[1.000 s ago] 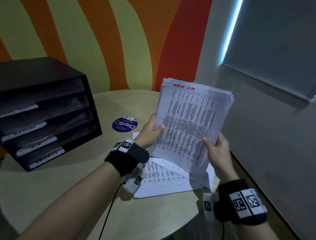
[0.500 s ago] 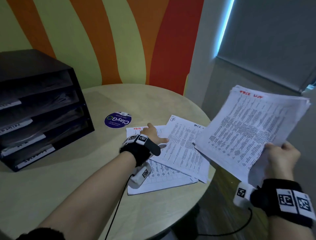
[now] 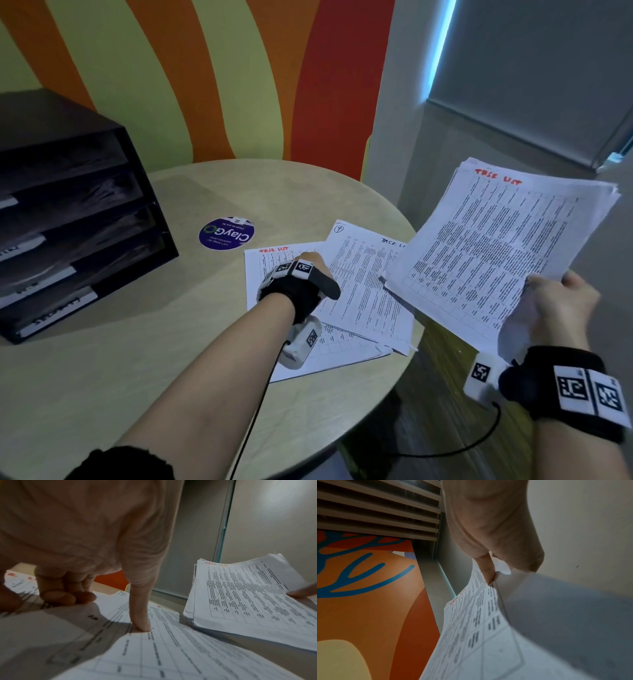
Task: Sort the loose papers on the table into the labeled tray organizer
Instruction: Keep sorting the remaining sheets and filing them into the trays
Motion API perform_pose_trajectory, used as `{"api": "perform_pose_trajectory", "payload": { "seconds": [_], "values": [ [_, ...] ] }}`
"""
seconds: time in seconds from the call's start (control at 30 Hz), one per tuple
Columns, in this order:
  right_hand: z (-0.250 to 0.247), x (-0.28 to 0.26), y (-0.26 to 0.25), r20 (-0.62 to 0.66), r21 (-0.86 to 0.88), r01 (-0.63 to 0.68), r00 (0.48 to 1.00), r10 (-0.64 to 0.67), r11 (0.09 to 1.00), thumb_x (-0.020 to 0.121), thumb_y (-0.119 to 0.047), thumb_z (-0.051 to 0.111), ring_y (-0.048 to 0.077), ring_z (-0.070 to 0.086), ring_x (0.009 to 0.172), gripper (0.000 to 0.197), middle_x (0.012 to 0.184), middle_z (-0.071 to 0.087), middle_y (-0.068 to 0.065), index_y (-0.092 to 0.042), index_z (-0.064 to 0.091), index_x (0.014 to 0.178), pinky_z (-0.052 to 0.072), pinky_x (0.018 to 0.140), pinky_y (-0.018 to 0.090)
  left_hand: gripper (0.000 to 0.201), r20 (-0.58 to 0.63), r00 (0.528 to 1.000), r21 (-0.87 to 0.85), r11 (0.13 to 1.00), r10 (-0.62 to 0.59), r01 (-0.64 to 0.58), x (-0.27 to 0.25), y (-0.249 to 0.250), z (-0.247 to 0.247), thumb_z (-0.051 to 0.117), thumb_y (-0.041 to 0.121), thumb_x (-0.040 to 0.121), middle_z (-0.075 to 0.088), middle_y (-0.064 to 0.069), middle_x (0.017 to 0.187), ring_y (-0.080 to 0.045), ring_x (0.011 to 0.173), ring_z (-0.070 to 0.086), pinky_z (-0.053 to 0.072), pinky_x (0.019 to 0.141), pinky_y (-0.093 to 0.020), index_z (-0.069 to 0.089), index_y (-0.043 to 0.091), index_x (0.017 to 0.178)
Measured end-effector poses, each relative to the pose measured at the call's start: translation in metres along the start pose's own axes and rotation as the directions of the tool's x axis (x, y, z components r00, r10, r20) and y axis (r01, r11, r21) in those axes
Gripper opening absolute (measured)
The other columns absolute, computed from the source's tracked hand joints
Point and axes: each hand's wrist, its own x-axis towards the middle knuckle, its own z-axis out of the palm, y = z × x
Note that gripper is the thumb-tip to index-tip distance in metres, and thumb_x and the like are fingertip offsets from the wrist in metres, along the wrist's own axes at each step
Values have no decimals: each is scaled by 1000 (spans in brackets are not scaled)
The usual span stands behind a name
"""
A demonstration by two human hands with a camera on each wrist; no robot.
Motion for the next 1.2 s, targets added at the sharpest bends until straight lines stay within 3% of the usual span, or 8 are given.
{"api": "perform_pose_trajectory", "payload": {
  "seconds": [0.1, 0.27, 0.37, 0.53, 0.63, 0.77, 1.07, 1.2],
  "values": [
    [2, -5, -5, 19, 4, 14, 1000, -14, 1000, 85, 8, 52, 17, 46, 62, 24, 93, 56, 10, -7, 63, 100, 36, 66, 31, 28, -25, 999, 30, 999, -25, 26, -4, -1, 1, 77, 37, 56, 67, -4, 65, -19, 61, 67, 56, 65, -30, 59, 17, 62],
    [2, -10, -8, 53, 2, 18, 998, -18, 1000, 84, 6, 53, 19, 49, 64, 25, 91, 59, 13, -1, 65, 105, 38, 67, 32, 16, -119, 992, -43, 999, -32, 27, -4, 0, -1, 58, 6, 82, 48, -3, 67, -22, 61, 52, 39, 53, -26, 47, 9, 72],
    [4, -11, -10, 67, 3, 18, 998, -18, 1000, 85, 6, 53, 19, 47, 62, 24, 90, 58, 12, -2, 65, 104, 38, 66, 32, 11, -256, 965, -228, 974, -52, -8, 3, -15, -7, 47, -2, 87, 54, -8, 80, -28, 77, 54, 41, 64, -30, 53, 7, 87],
    [10, -20, -11, 134, 1, 15, 991, -15, 1000, 89, 5, 53, 24, 55, 82, 26, 98, 61, 13, -3, 65, 111, 43, 72, 32, 25, -460, 878, -604, 771, -131, -201, 9, -59, -34, 55, -4, 84, 69, -15, 95, -30, 88, 66, 54, 82, -42, 68, 4, 104],
    [21, -27, -10, 181, 2, 9, 983, -9, 1000, 89, 4, 54, 27, 62, 89, 29, 104, 66, 11, -5, 66, 113, 49, 79, 33, 17, -506, 843, -723, 623, -183, -299, -9, -69, -65, 55, -4, 88, 65, -7, 84, -27, 80, 62, 52, 66, -27, 66, 4, 99],
    [32, -36, -13, 241, 32, 2, 971, -10, 999, 88, 6, 52, 24, 61, 79, 25, 96, 66, 12, -5, 67, 106, 48, 71, 31, 18, -501, 856, -782, 492, -128, -383, -33, -67, -89, 55, -3, 92, 62, -8, 100, -22, 91, 58, 50, 78, -33, 61, 10, 103],
    [56, -70, -33, 435, 215, 42, 891, -134, 976, 89, 4, 55, 5, 64, 60, 21, 81, 69, -1, -12, 68, 94, 50, 56, 21, 23, -382, 920, -742, 564, 88, -362, -48, -16, -63, 52, 7, 96, 66, -13, 107, -26, 97, 64, 53, 88, -39, 64, -1, 114],
    [67, -84, -37, 448, 284, 74, 871, -200, 956, 93, -8, 58, 14, 68, 75, 17, 81, 74, -5, -17, 71, 87, 57, 67, 29, 22, -410, 907, -737, 552, 94, -390, -50, 0, -50, 55, 9, 95, 65, -12, 108, -26, 97, 63, 52, 84, -35, 57, 1, 116]
  ]
}}
